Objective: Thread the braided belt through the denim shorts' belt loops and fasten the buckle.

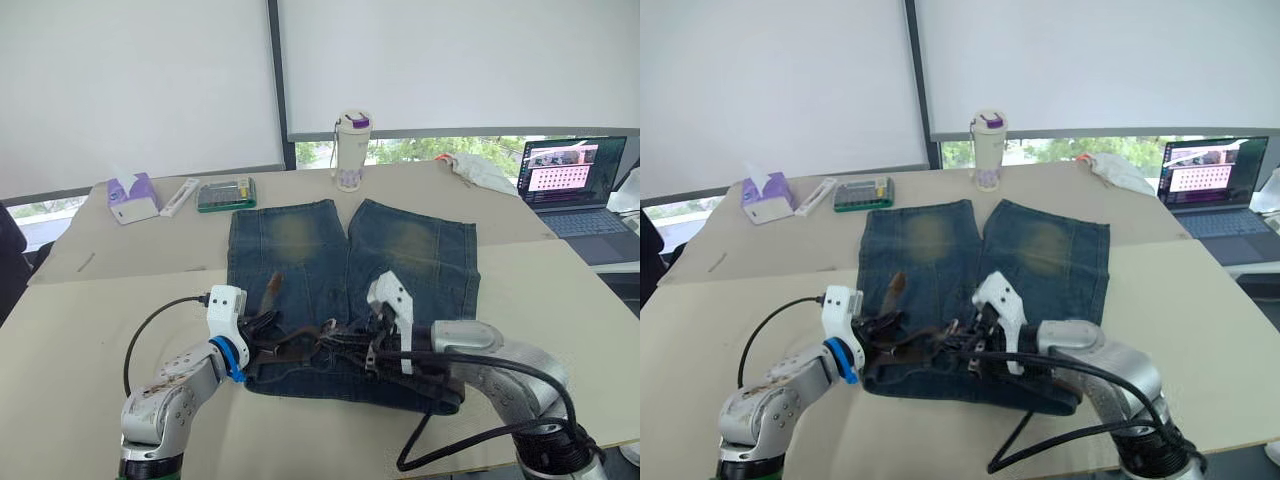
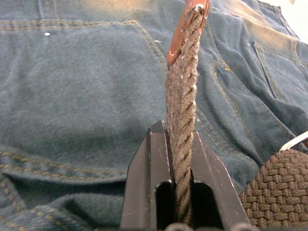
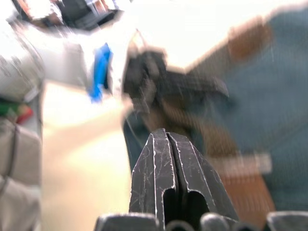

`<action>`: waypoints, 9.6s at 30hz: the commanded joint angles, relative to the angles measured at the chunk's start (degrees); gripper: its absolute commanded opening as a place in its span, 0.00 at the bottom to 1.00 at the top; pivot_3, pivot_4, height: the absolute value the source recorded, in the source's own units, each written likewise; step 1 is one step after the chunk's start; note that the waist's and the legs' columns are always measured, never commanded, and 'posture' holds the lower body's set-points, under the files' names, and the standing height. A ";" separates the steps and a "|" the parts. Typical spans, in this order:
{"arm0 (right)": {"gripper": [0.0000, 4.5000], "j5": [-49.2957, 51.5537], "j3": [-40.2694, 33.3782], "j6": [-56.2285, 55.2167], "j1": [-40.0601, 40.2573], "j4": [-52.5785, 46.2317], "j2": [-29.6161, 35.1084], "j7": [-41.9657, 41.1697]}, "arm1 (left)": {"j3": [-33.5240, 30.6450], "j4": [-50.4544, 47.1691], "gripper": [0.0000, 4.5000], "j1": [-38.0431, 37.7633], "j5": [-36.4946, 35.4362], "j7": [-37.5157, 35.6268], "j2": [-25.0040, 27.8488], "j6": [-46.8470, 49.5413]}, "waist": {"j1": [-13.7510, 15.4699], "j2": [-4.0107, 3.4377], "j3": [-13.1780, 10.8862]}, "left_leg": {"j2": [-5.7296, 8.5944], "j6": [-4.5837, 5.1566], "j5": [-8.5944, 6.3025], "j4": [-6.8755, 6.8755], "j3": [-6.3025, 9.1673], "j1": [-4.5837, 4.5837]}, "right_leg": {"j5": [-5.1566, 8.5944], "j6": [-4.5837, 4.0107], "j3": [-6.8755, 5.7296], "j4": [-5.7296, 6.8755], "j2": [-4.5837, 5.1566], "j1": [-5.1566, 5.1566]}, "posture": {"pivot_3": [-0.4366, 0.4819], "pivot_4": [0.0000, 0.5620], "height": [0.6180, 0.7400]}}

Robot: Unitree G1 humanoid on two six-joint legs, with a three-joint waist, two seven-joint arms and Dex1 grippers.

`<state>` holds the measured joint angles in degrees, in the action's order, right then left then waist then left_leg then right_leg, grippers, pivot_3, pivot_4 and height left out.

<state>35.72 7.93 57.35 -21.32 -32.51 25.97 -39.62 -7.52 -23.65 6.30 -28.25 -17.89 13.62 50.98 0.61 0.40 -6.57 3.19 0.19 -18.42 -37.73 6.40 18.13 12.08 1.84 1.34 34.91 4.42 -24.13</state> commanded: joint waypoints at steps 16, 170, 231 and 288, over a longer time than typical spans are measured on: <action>0.00 -10.75 9.01 -2.86 1.07 5.92 5.50 2.10 | 0.35 0.48 0.00 -0.09 -0.41 -0.28 0.33 -2.39 | 0.02 -0.01 0.00 | -0.01 -0.03 0.01 0.00 0.01 0.02 | 0.00 0.00 -0.04 -0.04 0.00 -0.01 | 0.48 0.27 1.00; 0.72 -42.14 9.19 -28.01 11.56 4.33 22.04 5.65 | 24.46 37.27 0.00 19.21 4.33 -38.85 4.17 -16.37 | 0.36 -0.14 -0.46 | 0.16 -0.65 0.05 0.86 0.93 -0.62 | 0.95 0.56 -0.70 -0.84 0.17 1.08 | 0.48 0.27 1.00; 0.00 -50.71 6.94 -18.51 8.05 -2.87 13.56 -6.26 | 31.70 17.32 0.48 29.05 12.98 -38.67 11.05 -22.27 | -0.23 -0.26 -0.53 | 0.10 -0.65 0.25 0.80 0.86 -0.51 | 0.59 0.21 -0.63 -0.79 -0.05 0.96 | 0.48 0.27 1.00; 0.00 -38.09 6.44 -12.92 6.87 -6.47 15.04 -4.59 | 27.37 20.15 0.52 30.09 13.98 -48.86 8.46 -35.94 | -0.09 -0.30 -0.50 | 0.11 -0.63 0.30 0.58 0.83 -0.50 | 0.48 0.05 -0.63 -0.63 -0.02 0.97 | 0.48 0.27 1.00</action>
<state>-3.50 14.03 45.07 -13.40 -37.03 41.29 -43.72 19.10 -3.06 35.56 -14.64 -65.87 22.67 17.57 0.51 0.10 -7.07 3.31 -0.44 -18.12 -37.14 7.22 17.63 12.56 1.89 0.70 34.27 4.40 -23.16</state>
